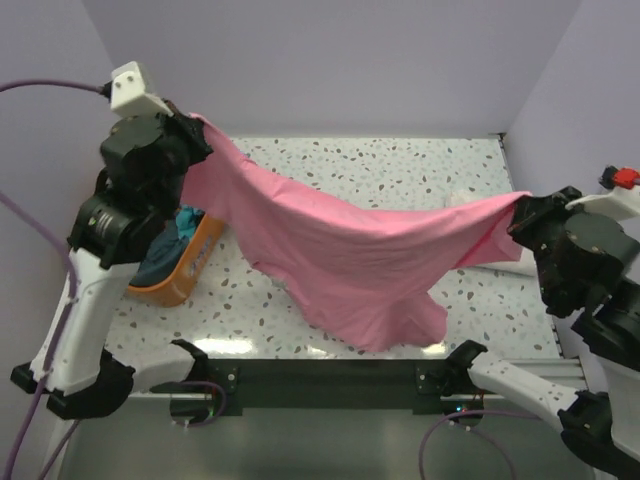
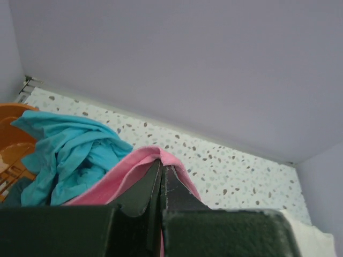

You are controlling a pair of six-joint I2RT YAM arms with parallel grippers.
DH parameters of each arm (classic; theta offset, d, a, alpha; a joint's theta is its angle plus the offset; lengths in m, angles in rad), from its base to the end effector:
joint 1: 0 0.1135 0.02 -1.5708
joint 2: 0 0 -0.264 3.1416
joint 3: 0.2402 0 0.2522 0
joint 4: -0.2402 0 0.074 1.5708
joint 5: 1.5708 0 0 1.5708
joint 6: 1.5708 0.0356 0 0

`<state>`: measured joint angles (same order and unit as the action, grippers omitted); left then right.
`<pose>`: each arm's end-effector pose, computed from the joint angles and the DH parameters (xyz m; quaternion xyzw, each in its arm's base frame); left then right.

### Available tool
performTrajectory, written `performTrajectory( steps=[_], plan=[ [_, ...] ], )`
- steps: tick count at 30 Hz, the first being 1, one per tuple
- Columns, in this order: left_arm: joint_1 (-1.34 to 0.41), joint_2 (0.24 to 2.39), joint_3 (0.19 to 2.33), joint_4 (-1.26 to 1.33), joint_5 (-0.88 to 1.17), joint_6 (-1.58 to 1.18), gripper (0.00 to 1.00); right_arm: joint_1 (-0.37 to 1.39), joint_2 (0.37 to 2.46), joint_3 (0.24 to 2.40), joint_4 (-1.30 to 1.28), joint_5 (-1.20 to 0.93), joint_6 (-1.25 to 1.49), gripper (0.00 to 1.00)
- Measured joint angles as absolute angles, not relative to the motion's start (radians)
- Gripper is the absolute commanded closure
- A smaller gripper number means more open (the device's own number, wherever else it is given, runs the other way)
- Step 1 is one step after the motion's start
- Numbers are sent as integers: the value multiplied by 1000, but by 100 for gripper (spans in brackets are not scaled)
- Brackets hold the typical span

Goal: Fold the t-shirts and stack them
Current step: Flatten the tshirt out

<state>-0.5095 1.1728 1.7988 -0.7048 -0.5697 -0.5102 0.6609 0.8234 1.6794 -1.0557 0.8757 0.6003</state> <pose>0.1706 -0.0733 0.5408 -0.1910 0.7047 -0.1378 0.6692 0.0568 0.0095 0.5123 0.2471 0.7089 0.0730 0.6566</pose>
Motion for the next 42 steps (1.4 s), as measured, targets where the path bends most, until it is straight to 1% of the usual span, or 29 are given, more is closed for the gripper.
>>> performTrajectory(
  steps=[1, 2, 5, 7, 9, 10, 11, 12, 13, 14, 16, 19, 23, 26, 29, 31, 33, 35, 38, 42],
  plan=[
    [-492, 1242, 1799, -701, -560, -508, 100, 661, 846, 1670, -1061, 896, 599, 100],
    [-472, 1264, 1798, -697, -559, -508, 100, 661, 872, 1662, -1065, 912, 597, 100],
    [-429, 1467, 1803, -652, -548, -491, 100, 632, 985, 1602, -1052, 927, 591, 100],
    [-416, 1634, 1824, -624, -534, -473, 100, 530, 1071, 1516, -997, 864, 574, 100],
    [-412, 1812, 1863, -607, -523, -451, 100, 402, 1158, 1418, -907, 751, 556, 100],
    [-412, 1883, 1890, -604, -516, -444, 90, 339, 1208, 1364, -863, 694, 551, 100],
    [-412, 1976, 1948, -616, -505, -432, 72, 303, 1245, 1328, -844, 653, 547, 100],
    [-412, 2067, 2016, -622, -488, -418, 50, 268, 1288, 1288, -823, 614, 541, 100],
    [-413, 2150, 2088, -631, -470, -410, 11, 245, 1324, 1265, -813, 588, 535, 100],
    [-413, 2207, 2138, -634, -455, -406, 0, 232, 1354, 1249, -801, 564, 529, 100],
    [-415, 2294, 2215, -651, -424, -403, 0, 213, 1411, 1242, -783, 521, 517, 100],
    [-426, 2268, 2153, -633, -404, -398, 0, 203, 1444, 1240, -747, 479, 510, 100],
    [-478, 2081, 1934, -609, -406, -400, 0, 201, 1445, 1216, -705, 447, 511, 100],
    [-560, 1874, 1729, -569, -404, -412, 0, 200, 1445, 1184, -690, 431, 511, 100],
    [-661, 1633, 1454, -504, -384, -461, 0, 200, 1442, 1141, -682, 414, 511, 100],
    [-698, 1516, 1290, -492, -344, -493, 0, 200, 1427, 1090, -667, 392, 511, 100],
    [-703, 1443, 1133, -472, -307, -535, 0, 200, 1406, 1040, -664, 371, 511, 100],
    [-696, 1427, 1013, -467, -285, -569, 0, 200, 1378, 987, -657, 354, 513, 100],
    [-688, 1444, 914, -465, -253, -601, 0, 200, 1333, 918, -643, 322, 515, 100],
    [-688, 1495, 887, -421, -223, -620, 0, 200, 1303, 850, -616, 268, 516, 100]
  ],
)
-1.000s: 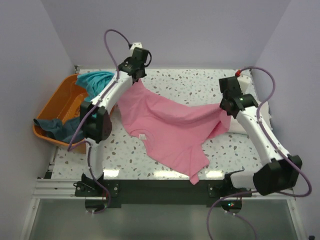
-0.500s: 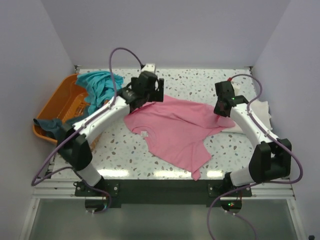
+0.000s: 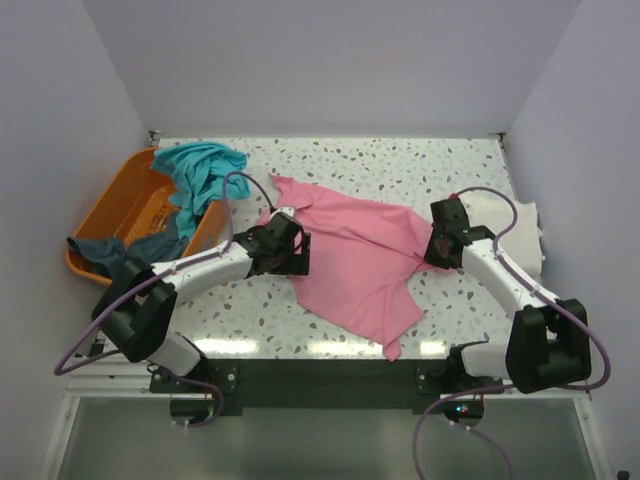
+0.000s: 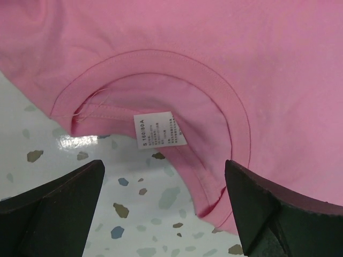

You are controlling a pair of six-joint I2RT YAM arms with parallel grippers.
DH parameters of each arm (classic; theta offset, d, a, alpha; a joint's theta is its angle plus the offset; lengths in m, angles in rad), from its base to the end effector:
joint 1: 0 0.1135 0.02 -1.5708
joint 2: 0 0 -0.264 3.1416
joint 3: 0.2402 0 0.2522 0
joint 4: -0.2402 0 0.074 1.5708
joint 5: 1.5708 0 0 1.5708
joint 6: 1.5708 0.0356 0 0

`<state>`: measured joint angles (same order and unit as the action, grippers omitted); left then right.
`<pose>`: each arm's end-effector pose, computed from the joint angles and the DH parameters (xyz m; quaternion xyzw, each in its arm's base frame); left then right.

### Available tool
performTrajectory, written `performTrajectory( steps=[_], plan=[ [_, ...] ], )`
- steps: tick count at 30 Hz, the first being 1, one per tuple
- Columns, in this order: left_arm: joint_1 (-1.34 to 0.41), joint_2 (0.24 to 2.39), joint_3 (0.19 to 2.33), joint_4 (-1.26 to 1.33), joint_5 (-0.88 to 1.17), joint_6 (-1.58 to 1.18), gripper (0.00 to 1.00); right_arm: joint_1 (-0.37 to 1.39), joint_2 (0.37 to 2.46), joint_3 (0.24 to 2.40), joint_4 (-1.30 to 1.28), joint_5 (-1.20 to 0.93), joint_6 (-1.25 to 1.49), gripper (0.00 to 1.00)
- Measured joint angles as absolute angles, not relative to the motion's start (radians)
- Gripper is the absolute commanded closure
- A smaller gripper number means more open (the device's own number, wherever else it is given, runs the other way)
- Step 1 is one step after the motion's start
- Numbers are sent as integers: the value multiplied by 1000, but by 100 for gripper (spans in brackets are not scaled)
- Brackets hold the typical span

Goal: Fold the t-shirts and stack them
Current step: Flatten the tshirt out

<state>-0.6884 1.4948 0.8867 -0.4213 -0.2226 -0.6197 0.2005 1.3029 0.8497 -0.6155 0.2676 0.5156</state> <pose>0.2300 -0.1790 0.1929 0.0032 0.9581 -0.0767 0.2760 0.2456 0.0403 0.2198 0.1834 0.9429 -0.0347 0.2759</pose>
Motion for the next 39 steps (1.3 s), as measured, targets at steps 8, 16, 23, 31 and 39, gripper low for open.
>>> performTrajectory(
  steps=[8, 16, 23, 31, 39],
  plan=[
    [-623, 1720, 990, -358, -236, -616, 0, 200, 1299, 759, -564, 167, 521, 100],
    [-476, 1935, 1256, -387, -264, -571, 0, 220, 1254, 690, -525, 101, 538, 100],
    [-398, 2328, 1861, -505, -277, -469, 0, 366, 1243, 661, -493, 67, 569, 100],
    [-408, 2283, 1884, -561, -244, -425, 0, 387, 1201, 671, -535, 125, 591, 100],
    [-665, 1495, 1220, -519, -266, -511, 0, 387, 1109, 686, -584, 176, 596, 100]
  ],
)
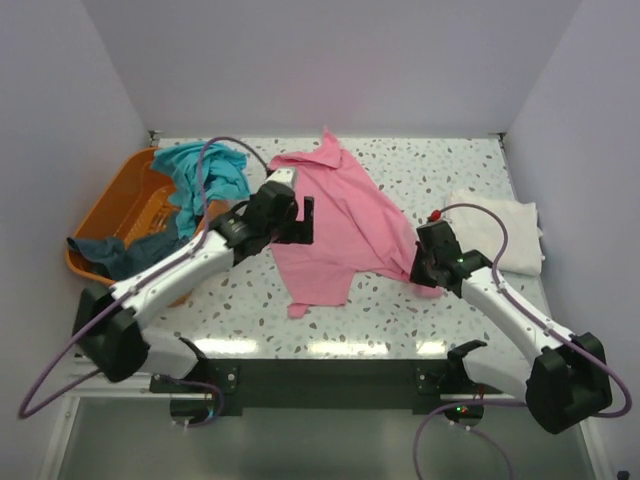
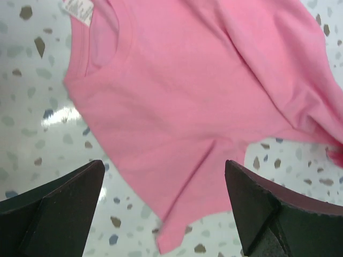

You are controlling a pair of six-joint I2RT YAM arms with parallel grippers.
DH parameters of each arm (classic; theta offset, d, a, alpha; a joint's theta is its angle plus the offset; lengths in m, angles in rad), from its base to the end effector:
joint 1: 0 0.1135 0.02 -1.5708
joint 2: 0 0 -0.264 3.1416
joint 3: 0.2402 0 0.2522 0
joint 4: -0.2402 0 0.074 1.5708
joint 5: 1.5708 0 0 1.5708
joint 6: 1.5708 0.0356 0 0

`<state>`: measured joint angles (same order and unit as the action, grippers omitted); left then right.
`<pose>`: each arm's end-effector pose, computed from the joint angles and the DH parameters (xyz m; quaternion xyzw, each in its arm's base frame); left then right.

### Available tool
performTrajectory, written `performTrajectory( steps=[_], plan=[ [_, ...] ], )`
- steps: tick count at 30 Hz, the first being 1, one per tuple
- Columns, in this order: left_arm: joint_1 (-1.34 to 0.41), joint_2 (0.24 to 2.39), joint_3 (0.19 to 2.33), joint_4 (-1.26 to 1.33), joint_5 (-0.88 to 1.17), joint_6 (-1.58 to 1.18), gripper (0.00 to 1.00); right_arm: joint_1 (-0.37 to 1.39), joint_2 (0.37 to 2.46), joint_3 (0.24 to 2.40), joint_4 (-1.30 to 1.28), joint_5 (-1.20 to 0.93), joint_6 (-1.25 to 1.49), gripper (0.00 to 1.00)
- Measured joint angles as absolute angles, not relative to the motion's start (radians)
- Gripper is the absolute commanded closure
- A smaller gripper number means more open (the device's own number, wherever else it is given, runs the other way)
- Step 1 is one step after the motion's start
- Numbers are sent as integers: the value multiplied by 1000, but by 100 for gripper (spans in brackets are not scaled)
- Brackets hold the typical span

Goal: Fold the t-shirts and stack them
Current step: Flatten the tshirt out

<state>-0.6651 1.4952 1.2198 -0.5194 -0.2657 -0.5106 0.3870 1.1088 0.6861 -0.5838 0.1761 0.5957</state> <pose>0.2639 -0.1951 0.2905 0.0208 0.9186 -0.1059 0.3801 0.1956 0.0730 0.2119 0.1240 0.9490 0.0564 0.2844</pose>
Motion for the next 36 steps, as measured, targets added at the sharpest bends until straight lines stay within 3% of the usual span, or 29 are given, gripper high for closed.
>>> performTrajectory(
  steps=[5, 9, 15, 22, 24, 27, 31, 36],
  plan=[
    [-739, 1190, 863, -462, -221, -621, 0, 387, 1057, 686, -614, 197, 604, 100],
    [-832, 1169, 670, -446, -156, -691, 0, 387, 1016, 675, -628, 205, 614, 100],
    [-887, 1194, 572, -371, -96, -747, 3, 387, 1007, 645, -636, 211, 626, 100],
    [-896, 1284, 570, -285, -94, -768, 44, 387, 1006, 635, -639, 212, 631, 100],
    [-903, 1314, 588, -283, -111, -769, 49, 387, 1006, 635, -639, 213, 633, 100],
    [-919, 1368, 619, -281, -142, -773, 97, 387, 1005, 635, -640, 218, 636, 100],
    [-937, 1400, 656, -324, -215, -776, 100, 387, 1001, 640, -650, 224, 633, 100],
    [-941, 1383, 886, -638, -498, -841, 100, 387, 994, 753, -748, 290, 610, 100]
  ],
)
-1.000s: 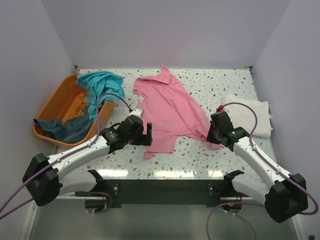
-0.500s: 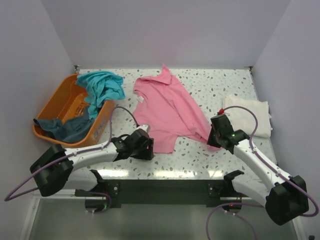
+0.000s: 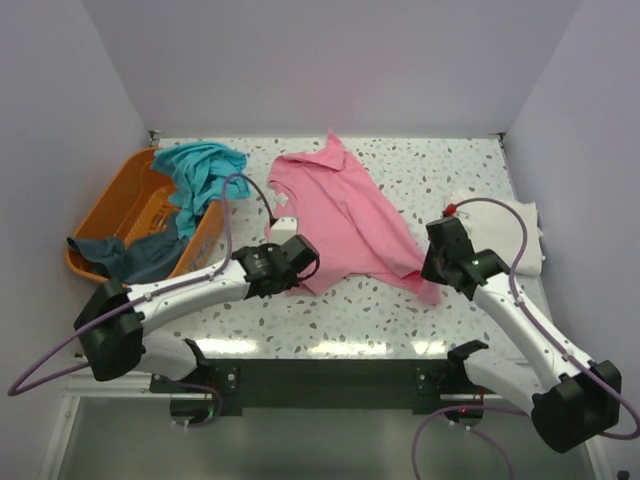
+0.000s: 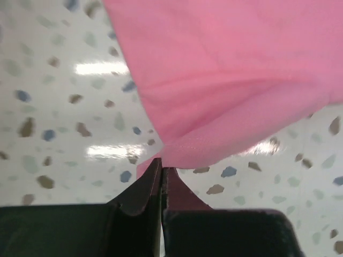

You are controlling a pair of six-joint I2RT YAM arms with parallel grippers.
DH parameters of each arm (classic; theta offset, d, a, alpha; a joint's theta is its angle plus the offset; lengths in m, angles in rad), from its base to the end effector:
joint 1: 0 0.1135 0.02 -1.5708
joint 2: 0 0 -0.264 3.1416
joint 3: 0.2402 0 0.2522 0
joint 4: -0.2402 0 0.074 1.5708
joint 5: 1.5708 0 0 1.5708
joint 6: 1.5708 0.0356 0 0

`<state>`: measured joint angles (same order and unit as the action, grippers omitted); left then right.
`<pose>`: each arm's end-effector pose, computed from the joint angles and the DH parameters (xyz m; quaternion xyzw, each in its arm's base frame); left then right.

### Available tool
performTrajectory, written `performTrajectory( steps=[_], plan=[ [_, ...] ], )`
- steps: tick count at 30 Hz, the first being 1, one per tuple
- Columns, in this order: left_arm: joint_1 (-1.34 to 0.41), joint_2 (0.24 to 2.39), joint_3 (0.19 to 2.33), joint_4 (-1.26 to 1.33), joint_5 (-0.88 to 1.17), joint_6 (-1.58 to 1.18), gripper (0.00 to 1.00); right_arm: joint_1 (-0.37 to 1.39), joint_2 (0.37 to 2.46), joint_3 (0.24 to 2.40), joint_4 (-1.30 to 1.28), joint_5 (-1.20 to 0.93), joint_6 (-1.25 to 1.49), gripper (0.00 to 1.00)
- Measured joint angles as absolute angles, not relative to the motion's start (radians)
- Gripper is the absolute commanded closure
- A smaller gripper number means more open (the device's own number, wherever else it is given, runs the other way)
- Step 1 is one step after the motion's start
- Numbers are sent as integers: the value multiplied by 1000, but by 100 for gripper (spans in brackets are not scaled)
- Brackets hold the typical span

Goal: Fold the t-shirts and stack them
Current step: Flatten the tshirt out

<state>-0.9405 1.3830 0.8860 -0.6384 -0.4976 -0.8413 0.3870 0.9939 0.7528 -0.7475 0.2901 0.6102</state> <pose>0.1664 -0.1993 0.2133 -0.0062 0.9478 -0.0116 0.3186 0.1776 0.0614 0.2442 0.1468 0.9374 0.0142 0.3156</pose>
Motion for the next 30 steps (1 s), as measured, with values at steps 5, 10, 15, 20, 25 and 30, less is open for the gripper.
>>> performTrajectory(
  steps=[5, 10, 15, 20, 25, 30],
  plan=[
    [-940, 1312, 1359, -929, -811, -899, 100, 387, 939, 979, -841, 369, 590, 100],
    [-940, 1209, 1719, -981, -993, -802, 100, 387, 887, 1308, -939, 452, 582, 100],
    [-941, 1025, 1797, -876, -997, -597, 100, 388, 839, 1559, -992, 488, 582, 100],
    [-945, 951, 1863, -804, -932, -490, 100, 397, 785, 1679, -1027, 423, 573, 100],
    [-945, 987, 1927, -777, -883, -414, 100, 398, 792, 1774, -1048, 359, 544, 100],
    [-945, 1019, 1982, -764, -865, -369, 100, 397, 793, 1832, -1055, 340, 528, 100]
  ],
)
